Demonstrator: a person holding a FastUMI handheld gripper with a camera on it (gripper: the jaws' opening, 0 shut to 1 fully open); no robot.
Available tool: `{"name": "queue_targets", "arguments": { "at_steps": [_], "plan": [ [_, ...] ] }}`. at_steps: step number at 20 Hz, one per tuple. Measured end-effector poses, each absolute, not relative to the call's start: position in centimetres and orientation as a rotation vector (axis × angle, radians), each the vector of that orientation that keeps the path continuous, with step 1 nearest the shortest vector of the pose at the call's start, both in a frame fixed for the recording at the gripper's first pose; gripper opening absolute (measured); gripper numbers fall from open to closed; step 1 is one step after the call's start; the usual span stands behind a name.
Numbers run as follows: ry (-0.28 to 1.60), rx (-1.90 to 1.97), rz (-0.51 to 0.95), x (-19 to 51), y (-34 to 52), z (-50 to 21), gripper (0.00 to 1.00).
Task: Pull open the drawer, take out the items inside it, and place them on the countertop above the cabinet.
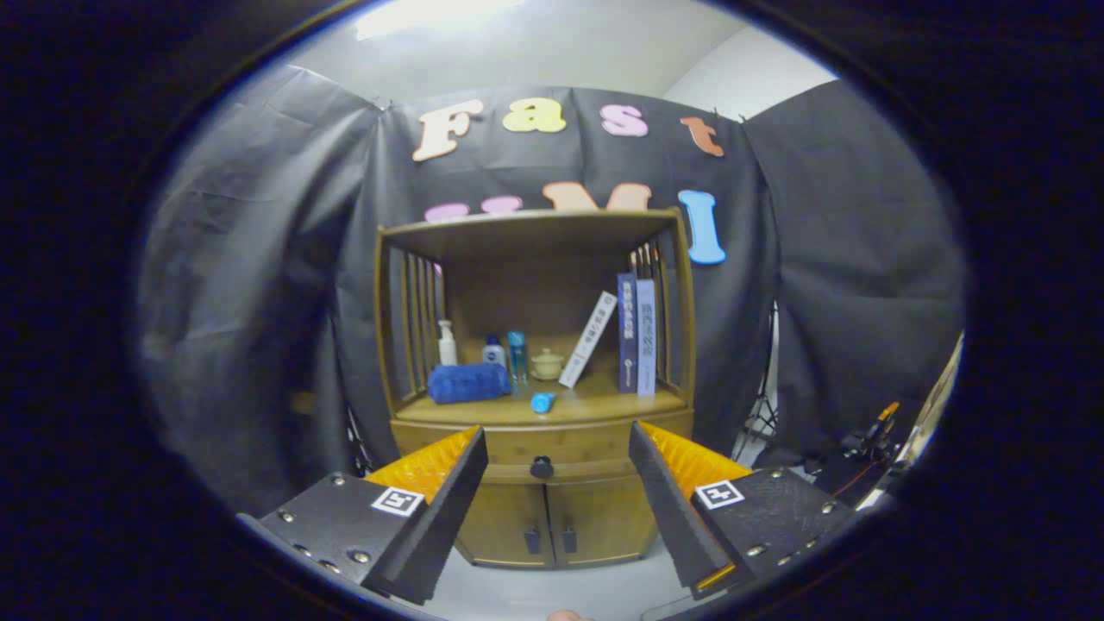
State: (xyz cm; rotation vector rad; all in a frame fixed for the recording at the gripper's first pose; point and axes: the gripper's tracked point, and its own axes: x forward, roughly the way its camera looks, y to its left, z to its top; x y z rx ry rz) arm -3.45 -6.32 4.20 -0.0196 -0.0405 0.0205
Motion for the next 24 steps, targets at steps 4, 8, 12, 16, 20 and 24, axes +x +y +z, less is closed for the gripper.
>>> {"name": "queue_targets", "arguments": {
  "at_steps": [4,8,12,16,20,24],
  "plan": [
    [-0.07,-0.029,0.078,-6.9,-4.6,7.1,0.98],
    [-0.065,-0.044,0.083,-7.1,-4.6,7.1,0.99],
    [-0.02,-0.008,0.076,-6.2,-4.8,5.1,0.99],
    [0.004,0.001,0.06,-5.8,-5.5,4.0,0.99],
    [-0.007,0.0,0.048,-5.8,-5.8,3.9,0.99],
    [-0.023,0.031,0.058,-5.9,-5.5,4.4,0.99]
  ]
}}
